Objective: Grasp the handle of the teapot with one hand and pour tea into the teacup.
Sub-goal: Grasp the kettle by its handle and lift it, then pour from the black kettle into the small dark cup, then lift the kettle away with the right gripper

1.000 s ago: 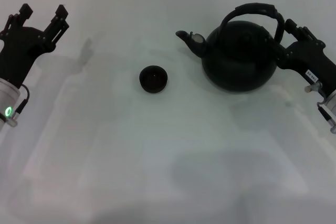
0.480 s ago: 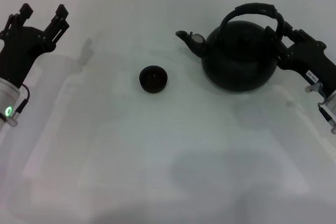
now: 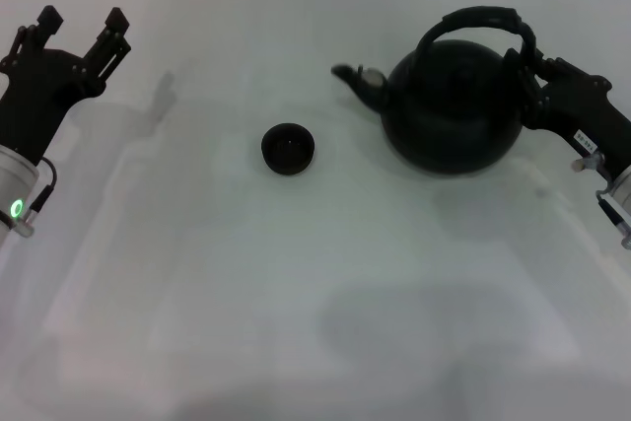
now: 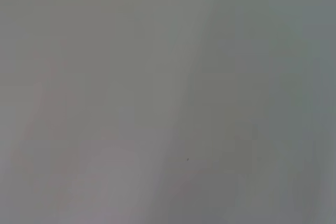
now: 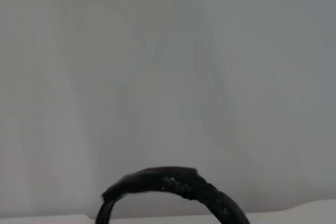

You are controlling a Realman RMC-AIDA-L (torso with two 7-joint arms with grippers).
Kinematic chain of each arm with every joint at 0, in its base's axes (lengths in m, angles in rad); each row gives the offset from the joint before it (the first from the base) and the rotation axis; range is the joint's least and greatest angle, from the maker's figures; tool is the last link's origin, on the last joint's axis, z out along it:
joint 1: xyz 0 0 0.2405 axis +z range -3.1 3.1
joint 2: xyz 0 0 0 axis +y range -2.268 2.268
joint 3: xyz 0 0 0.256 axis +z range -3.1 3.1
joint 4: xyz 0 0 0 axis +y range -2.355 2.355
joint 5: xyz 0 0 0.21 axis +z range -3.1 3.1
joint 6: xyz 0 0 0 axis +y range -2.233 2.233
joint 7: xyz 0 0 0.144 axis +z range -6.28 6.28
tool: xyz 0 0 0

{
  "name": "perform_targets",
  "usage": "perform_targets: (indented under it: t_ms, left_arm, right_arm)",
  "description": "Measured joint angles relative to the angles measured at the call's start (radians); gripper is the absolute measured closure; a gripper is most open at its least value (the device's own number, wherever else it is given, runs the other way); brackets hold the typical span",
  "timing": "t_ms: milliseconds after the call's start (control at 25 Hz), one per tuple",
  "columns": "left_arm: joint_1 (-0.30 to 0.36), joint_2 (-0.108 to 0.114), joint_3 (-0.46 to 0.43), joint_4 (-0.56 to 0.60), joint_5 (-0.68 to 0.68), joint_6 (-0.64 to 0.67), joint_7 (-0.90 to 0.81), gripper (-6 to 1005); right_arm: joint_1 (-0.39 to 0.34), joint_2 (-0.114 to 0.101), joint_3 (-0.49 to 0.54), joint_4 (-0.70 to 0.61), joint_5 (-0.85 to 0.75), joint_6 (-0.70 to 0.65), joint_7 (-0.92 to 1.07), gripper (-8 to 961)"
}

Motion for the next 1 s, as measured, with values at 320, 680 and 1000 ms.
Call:
perform_targets:
  t_ms: [320, 680, 1000]
  left_arm:
    - [-0.002, 0.0, 0.0, 0.0, 0.0, 0.0, 0.0, 107]
    - [0.002, 0.0, 0.0, 0.009, 0.0, 0.0, 0.0, 107]
    - [0.009, -0.002, 0.0, 0.012, 0.005, -0.001, 0.0, 106]
  right_arm:
    - [0.017, 0.0, 0.002, -0.002, 0.0, -0.002, 0.0, 727]
    - [0.046, -0.001, 0.003, -0.005, 0.0, -0.027, -0.002, 743]
    - [0.088, -0.003, -0.002, 0.004, -0.01, -0.079, -0.048, 745]
